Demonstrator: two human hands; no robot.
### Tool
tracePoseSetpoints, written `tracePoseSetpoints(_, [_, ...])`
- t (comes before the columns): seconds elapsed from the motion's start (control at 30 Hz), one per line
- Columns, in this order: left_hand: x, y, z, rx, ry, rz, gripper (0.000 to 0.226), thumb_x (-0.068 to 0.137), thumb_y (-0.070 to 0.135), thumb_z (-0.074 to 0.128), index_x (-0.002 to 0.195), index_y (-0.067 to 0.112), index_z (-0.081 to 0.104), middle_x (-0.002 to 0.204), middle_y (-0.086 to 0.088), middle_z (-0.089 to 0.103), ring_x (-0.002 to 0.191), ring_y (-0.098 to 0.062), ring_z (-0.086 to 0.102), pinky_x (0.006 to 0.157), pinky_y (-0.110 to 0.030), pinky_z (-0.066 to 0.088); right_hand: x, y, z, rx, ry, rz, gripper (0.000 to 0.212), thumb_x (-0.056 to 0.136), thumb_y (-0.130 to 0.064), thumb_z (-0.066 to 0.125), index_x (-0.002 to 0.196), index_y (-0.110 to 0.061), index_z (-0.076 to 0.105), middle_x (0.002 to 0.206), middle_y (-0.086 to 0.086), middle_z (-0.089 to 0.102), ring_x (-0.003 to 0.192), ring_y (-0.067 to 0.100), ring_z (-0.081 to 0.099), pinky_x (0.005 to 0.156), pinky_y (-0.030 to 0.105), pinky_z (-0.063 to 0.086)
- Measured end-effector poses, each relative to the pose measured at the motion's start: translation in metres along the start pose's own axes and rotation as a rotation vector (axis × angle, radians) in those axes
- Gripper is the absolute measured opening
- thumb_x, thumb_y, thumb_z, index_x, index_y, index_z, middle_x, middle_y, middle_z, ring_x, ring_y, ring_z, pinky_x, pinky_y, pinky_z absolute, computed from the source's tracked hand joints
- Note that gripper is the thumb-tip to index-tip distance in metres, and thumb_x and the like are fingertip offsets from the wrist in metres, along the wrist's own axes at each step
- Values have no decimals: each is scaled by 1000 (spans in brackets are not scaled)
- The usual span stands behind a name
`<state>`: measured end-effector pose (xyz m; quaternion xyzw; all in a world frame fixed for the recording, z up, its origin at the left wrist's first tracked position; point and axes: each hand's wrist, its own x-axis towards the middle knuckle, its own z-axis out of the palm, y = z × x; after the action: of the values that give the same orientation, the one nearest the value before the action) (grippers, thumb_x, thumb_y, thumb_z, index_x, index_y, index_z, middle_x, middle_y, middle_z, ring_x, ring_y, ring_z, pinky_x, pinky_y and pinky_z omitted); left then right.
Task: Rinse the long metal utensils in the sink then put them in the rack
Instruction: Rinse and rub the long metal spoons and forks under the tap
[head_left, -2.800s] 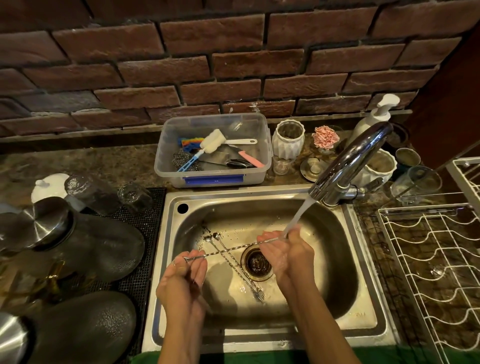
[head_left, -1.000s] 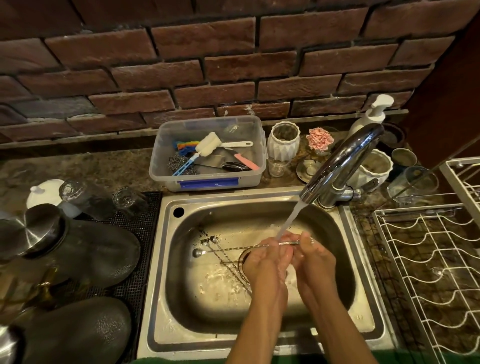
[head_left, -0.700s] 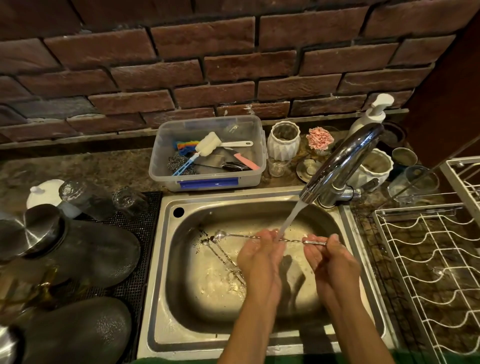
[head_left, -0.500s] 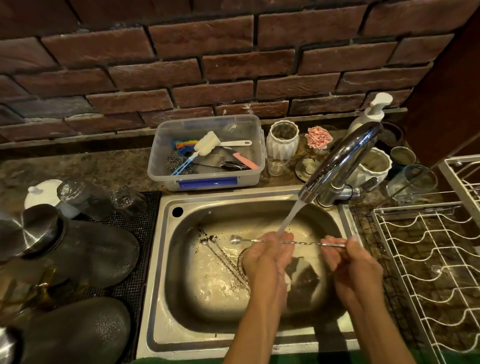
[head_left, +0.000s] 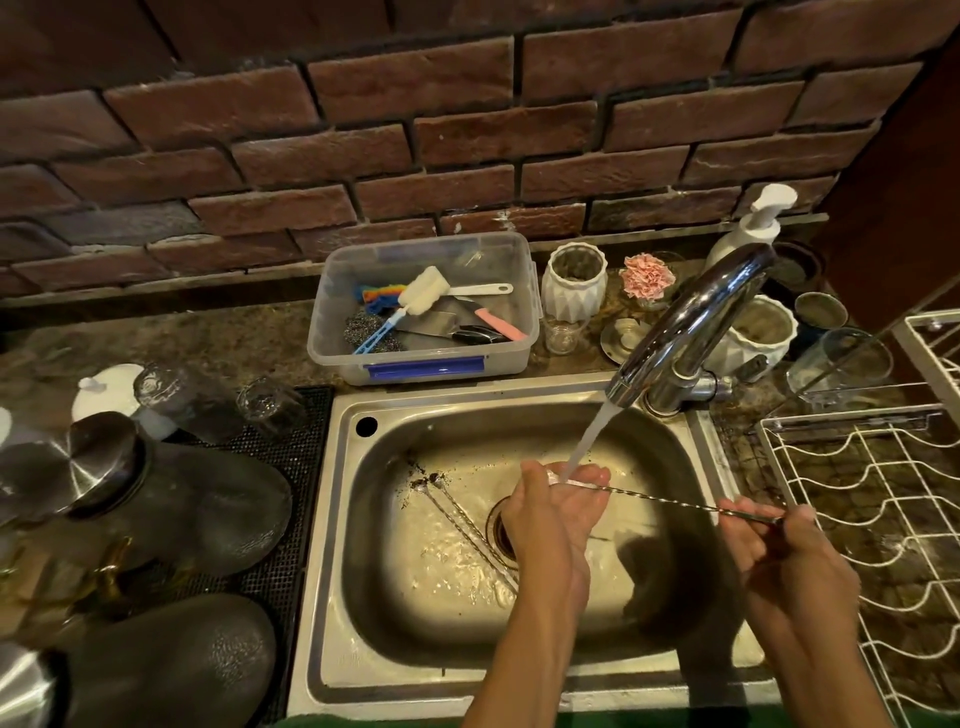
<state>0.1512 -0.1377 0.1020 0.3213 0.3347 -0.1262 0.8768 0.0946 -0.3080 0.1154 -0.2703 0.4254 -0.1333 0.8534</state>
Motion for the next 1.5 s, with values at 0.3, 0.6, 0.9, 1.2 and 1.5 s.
tracePoseSetpoints(0.3, [2, -12, -9, 270, -112, 71, 13, 101, 1, 55, 109, 2, 65, 102, -18, 78, 100, -30, 76, 86, -37, 62, 4, 20, -2, -158, 90, 94, 20, 102, -17, 51, 102, 0, 61, 85, 19, 66, 73, 20, 65, 59, 28, 63])
tracePoseSetpoints(0.6, [23, -1, -20, 821, -86, 190, 19, 100, 7, 57, 83, 10, 66, 67, -6, 67, 68, -22, 67, 65, -30, 60, 6, 87, -17, -1435, -245, -264, 22, 94, -13, 65, 114, -21, 68, 104, -7, 67, 98, 11, 63, 81, 19, 49])
tracePoseSetpoints(0.9, [58, -11, -56, 1277, 22, 234, 15, 94, 10, 65, 81, 7, 73, 79, -9, 75, 79, -30, 72, 75, -47, 60, 20, 148, -1, -1533, -373, -144, 27, 98, -9, 48, 76, -18, 61, 69, 1, 62, 62, 13, 53, 59, 34, 47])
tracePoseSetpoints(1.2, [95, 1, -136, 1111, 476, 60, 20, 95, 4, 58, 87, 11, 75, 90, -15, 76, 87, -32, 71, 83, -46, 61, 62, 175, -22, -1601, -29, -30, 10, 95, -11, 64, 97, -6, 72, 95, 15, 75, 91, 31, 72, 87, 45, 58])
tracePoseSetpoints(1.5, [129, 23, -151, 1164, 723, 57, 9, 89, 16, 75, 92, 8, 71, 77, -3, 68, 69, -18, 61, 64, -23, 47, 92, 190, -27, -1620, 14, 37, 15, 93, 1, 62, 102, -3, 74, 98, 19, 75, 88, 34, 71, 88, 48, 58])
